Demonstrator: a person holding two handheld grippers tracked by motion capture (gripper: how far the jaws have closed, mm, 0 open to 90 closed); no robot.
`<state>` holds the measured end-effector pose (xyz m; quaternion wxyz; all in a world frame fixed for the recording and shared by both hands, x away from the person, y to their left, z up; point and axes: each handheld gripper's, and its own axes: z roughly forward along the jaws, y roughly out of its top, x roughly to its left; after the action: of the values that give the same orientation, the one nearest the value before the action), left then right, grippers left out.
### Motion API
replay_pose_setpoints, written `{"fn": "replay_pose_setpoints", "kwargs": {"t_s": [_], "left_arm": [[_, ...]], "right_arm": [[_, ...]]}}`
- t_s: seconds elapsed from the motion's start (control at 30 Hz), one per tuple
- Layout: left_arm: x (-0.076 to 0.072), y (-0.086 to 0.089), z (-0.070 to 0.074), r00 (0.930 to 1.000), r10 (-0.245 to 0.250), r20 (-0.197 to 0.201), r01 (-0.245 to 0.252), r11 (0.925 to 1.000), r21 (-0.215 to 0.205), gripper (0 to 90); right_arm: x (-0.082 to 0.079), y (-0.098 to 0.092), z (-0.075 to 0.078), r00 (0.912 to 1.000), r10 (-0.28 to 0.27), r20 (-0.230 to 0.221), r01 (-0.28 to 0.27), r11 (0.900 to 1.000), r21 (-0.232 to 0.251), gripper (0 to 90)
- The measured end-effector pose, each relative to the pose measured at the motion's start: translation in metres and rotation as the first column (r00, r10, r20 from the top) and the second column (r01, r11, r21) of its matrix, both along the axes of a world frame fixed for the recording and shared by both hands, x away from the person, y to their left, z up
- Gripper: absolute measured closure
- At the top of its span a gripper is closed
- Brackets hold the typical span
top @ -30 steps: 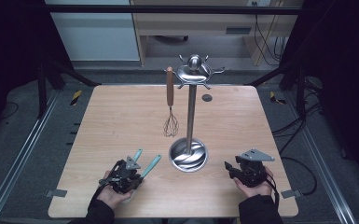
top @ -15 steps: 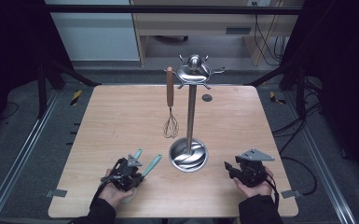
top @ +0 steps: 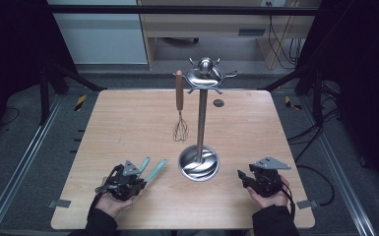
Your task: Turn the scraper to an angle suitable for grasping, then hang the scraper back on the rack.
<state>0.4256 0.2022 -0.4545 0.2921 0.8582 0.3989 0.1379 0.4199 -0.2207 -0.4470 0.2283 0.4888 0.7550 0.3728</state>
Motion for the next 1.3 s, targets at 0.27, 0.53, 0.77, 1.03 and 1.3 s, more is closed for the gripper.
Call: {"fn": "replay_pose_setpoints", "kwargs": {"t_s": [0.27,0.53,0.77,1.03,1.3], "left_arm": [[-0.003,0.013,0.014,0.9960,0.035,0.083,-0.030,0.9976,-0.062,81.5],[-0.010,0.020,0.031,0.9799,0.072,0.186,-0.043,0.9871,-0.154,81.5],[-0.017,0.027,0.050,0.9567,0.095,0.275,-0.035,0.9756,-0.217,81.5],[-0.025,0.033,0.068,0.9276,0.133,0.349,-0.030,0.9584,-0.284,81.4],[-0.034,0.033,0.083,0.9095,0.137,0.392,-0.004,0.9467,-0.322,81.4]], "right_arm": [[0.000,-0.001,0.001,1.0000,-0.008,0.002,0.008,1.000,0.008,49.6],[0.000,-0.002,0.001,0.9997,-0.026,0.001,0.026,0.999,0.018,48.8],[0.001,-0.003,0.000,0.9996,-0.027,0.004,0.027,1.000,0.012,48.6],[0.002,-0.004,0.000,0.9994,-0.033,-0.003,0.033,0.999,0.019,48.0],[0.002,-0.004,0.000,0.9994,-0.036,0.002,0.036,0.999,0.017,47.5]]}}
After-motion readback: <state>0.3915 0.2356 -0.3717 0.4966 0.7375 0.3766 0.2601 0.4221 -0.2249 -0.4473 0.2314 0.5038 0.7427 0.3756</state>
